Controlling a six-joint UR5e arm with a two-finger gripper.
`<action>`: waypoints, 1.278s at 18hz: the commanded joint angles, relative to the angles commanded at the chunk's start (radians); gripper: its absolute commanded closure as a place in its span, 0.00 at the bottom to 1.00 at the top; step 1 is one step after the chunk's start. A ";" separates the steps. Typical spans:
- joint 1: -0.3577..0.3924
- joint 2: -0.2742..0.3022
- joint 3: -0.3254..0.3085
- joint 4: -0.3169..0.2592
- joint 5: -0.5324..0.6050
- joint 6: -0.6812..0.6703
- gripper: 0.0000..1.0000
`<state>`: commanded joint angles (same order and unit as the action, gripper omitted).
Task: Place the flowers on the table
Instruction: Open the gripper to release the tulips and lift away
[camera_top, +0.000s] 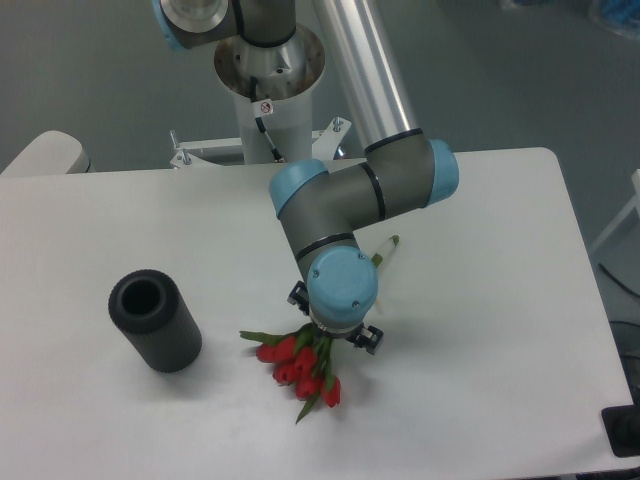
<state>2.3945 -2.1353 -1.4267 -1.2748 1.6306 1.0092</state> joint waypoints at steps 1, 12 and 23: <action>0.003 0.000 0.003 0.015 0.000 0.000 0.00; 0.043 -0.011 0.063 0.046 -0.009 0.302 0.00; 0.055 -0.064 0.103 0.104 0.000 0.385 0.00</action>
<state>2.4498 -2.1997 -1.3239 -1.1704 1.6306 1.3944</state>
